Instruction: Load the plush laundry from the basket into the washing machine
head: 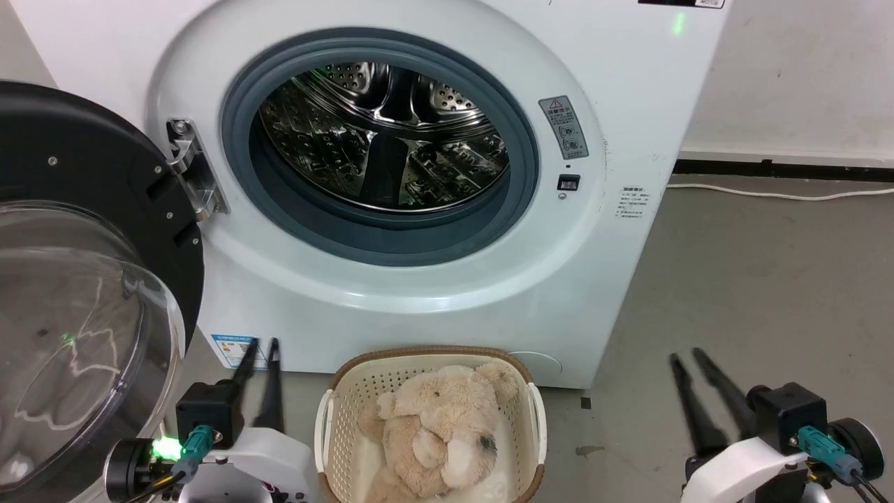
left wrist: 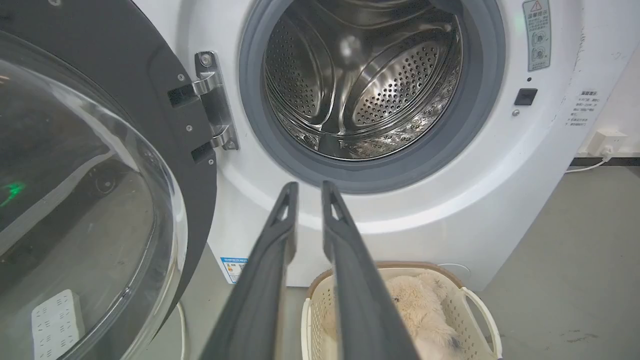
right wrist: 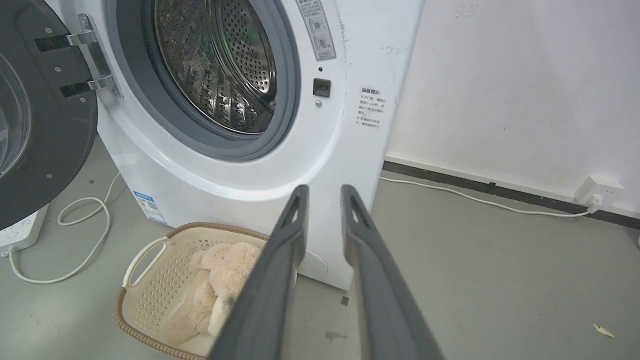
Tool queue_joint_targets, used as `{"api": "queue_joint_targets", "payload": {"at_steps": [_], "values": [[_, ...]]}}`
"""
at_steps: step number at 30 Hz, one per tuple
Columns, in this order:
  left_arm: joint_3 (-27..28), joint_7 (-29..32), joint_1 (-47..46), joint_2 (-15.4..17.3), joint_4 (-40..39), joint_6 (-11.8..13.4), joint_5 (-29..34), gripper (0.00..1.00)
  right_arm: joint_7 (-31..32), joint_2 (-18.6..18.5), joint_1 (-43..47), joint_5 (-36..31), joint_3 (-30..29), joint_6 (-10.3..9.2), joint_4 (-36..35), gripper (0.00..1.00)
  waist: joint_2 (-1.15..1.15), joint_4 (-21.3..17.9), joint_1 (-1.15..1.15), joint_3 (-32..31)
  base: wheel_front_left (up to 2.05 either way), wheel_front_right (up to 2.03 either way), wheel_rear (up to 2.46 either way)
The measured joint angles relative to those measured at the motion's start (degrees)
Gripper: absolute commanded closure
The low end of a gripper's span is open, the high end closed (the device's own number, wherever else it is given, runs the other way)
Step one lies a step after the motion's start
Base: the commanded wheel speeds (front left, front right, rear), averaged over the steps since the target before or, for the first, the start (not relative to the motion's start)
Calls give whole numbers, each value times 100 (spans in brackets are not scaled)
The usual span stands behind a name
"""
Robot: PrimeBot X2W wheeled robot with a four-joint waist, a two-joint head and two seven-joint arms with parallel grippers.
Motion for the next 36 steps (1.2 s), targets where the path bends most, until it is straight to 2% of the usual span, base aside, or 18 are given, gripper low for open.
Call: {"api": "queue_joint_targets", "payload": {"at_steps": [19,36], "values": [[-182,-163,-3,0,84,12,-309,0,-165,0,15,302,43,0,21,0,0,-56,0,82,0,0,0],[-475,-292,-464,4,630,-45,-617,0,-364,0,1,657,-15,-1,-54,0,0,-274,0,549,0,0,0]]}}
